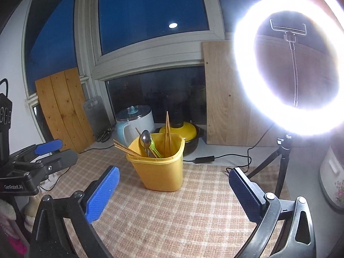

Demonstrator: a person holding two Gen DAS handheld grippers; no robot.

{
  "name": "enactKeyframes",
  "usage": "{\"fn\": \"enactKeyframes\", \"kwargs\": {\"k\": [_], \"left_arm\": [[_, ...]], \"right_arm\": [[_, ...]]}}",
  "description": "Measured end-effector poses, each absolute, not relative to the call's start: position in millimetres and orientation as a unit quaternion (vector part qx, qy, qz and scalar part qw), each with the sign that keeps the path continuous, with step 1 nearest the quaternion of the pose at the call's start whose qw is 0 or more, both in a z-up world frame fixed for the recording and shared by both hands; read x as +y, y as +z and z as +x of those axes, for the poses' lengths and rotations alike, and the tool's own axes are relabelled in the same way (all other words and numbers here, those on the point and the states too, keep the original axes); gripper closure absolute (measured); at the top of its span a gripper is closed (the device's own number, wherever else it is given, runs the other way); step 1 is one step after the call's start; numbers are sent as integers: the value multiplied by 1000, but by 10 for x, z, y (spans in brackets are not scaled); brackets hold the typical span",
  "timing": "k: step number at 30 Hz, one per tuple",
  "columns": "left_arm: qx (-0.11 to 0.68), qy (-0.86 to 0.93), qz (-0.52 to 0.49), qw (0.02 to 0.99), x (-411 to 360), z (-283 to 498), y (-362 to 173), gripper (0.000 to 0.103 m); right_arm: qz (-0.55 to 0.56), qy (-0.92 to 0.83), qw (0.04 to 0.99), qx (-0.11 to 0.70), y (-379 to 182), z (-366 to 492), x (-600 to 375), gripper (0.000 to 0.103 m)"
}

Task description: Organize utensils

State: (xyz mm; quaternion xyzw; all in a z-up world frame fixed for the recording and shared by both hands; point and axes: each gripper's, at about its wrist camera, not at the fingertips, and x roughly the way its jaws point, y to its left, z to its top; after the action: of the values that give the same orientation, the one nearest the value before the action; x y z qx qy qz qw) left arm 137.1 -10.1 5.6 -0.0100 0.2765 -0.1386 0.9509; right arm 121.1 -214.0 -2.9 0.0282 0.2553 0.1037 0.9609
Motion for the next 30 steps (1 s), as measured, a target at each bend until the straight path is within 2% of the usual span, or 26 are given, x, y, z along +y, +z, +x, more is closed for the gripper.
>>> {"fn": "enactKeyframes", "kwargs": {"k": [14,30], "left_arm": [[276,-116,23,954,-252,1188,66,0],[281,-112,13,953,-261,1133,66,0]], "right_arm": [[55,73,965,247,-41,1084,-2332,0],[52,71,962,257,-96,1050,-2390,0]]}}
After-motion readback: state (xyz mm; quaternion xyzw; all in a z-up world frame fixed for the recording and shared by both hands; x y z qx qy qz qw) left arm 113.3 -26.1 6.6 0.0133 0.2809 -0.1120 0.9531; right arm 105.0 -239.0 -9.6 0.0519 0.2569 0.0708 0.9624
